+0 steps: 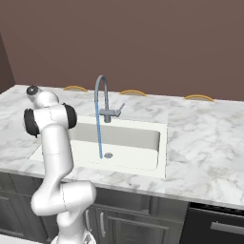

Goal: Rinse each bowl for a few seconds and place them down in the sink or on the counter.

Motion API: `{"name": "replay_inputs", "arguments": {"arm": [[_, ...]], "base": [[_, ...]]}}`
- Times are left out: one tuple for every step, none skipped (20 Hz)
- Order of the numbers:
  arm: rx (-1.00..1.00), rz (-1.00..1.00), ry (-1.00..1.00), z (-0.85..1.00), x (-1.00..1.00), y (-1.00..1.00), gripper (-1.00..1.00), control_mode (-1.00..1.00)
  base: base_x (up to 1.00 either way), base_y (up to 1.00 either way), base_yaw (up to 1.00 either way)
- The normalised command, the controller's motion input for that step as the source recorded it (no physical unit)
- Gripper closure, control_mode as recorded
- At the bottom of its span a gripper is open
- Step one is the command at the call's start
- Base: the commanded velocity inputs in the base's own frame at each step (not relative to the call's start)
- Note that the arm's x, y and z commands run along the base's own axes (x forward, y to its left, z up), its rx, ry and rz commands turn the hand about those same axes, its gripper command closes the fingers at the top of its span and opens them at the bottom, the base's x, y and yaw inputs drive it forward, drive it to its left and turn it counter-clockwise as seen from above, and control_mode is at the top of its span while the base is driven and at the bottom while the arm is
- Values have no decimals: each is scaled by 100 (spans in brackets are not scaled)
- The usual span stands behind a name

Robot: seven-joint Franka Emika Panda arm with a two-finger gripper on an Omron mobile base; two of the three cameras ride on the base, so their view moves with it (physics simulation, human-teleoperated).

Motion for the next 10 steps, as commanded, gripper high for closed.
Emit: {"name": "replay_inputs", "arguments": {"arm": [[12, 0, 0, 33, -44, -9, -100, -100], [13, 0, 0, 33, -49, -10, -100, -100], [13, 2, 0, 34, -52, -11, -100, -100], [13, 5, 0, 35, -55, -12, -100, -100], [14, 7, 1, 34, -58, -12, -100, -100], [13, 9, 2, 35, -54, -15, -100, -100], [11, 10, 1, 35, -55, -12, -100, -100], [10, 11, 0, 33, -59, -9, -100, -100], [9, 12, 0, 31, -60, -7, -100, -100], [9, 12, 0, 29, -62, -5, -100, -100]], "base": [[0, 0, 0], [0, 0, 0], [0, 0, 0], [0, 0, 0], [0, 0, 0], [0, 0, 0], [0, 0, 0], [0, 0, 0], [0, 0, 0], [0, 0, 0]]}}
